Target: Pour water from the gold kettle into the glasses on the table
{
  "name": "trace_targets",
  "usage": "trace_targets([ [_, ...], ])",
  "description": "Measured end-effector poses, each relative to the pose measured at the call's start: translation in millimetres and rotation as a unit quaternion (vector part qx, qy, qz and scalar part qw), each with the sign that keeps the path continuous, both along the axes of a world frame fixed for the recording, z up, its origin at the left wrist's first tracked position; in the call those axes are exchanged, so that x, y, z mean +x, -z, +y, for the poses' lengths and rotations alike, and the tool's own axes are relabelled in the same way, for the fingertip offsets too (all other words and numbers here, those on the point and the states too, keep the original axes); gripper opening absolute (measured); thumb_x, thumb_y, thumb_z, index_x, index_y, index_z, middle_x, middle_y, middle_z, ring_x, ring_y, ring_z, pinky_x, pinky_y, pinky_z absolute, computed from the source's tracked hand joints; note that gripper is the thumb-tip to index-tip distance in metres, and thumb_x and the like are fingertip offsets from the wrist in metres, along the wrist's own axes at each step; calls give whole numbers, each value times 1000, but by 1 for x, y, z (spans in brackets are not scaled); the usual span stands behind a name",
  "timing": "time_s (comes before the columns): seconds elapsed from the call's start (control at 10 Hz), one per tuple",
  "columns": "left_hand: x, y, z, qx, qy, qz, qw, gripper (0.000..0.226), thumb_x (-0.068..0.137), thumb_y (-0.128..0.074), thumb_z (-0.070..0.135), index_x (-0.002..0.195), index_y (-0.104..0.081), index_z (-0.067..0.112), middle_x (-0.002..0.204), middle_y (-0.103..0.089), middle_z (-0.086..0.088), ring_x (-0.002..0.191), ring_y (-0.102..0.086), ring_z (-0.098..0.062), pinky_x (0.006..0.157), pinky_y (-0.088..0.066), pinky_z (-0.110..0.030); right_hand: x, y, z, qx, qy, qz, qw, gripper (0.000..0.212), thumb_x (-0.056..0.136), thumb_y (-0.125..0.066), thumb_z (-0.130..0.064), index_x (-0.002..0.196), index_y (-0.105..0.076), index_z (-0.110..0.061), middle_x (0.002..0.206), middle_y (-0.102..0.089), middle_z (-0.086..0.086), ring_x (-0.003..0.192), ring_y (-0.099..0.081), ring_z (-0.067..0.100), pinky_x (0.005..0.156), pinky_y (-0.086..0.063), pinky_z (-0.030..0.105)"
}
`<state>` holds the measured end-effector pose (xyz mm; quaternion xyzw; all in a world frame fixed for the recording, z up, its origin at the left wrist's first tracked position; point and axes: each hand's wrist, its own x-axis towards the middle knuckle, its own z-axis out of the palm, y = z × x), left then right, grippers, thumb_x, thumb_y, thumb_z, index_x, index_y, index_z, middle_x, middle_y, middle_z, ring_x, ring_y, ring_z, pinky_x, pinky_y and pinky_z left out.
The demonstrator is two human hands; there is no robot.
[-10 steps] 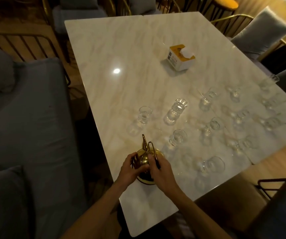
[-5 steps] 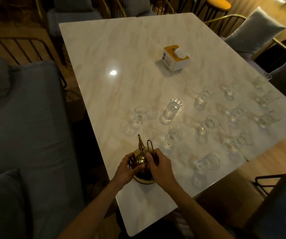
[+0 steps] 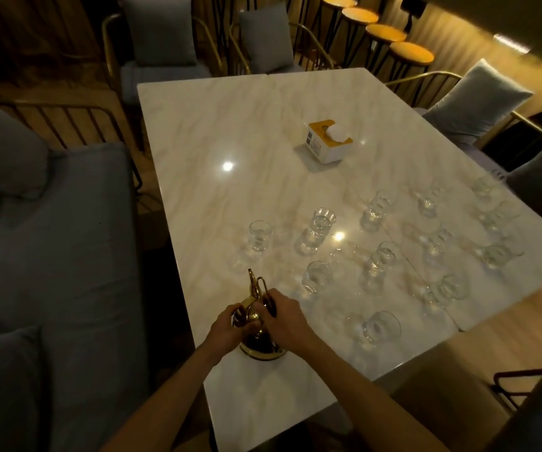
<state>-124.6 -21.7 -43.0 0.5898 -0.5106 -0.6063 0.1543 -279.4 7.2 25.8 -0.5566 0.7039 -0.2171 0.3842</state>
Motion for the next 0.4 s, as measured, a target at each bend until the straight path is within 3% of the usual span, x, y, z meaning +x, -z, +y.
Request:
trace_targets([
  [0.1,0,-9,-4,-10,-19,-42,999,81,81,-80,41,149,-41,17,152,-42,-5,137,-43,-25,107,-41,-36,-4,-11,-4,13,-14,-1,1000,30,101,-54,-44,113,-59,-17,97,-66,-1,84,-63,12,75,-51,21],
  [0.2,3,-31,-19,-47,-46,-69,995,75,85,-77,39,148,-43,17,155,-39,-8,142,-38,-27,111,-38,-39,-15,-29,-12,1,-26,0,1000,45,99,-57,-48,127,-58,-14,113,-71,6,100,-67,18,83,-52,26],
  [0.4,1,-90,-66,-159,-80,-62,982,63,87,-74,38,142,-51,16,152,-45,-8,140,-41,-26,114,-38,-40,-43,-67,-54,-99,-50,70,991,60,97,-53,-57,139,-53,-14,132,-61,6,118,-59,20,100,-50,38],
])
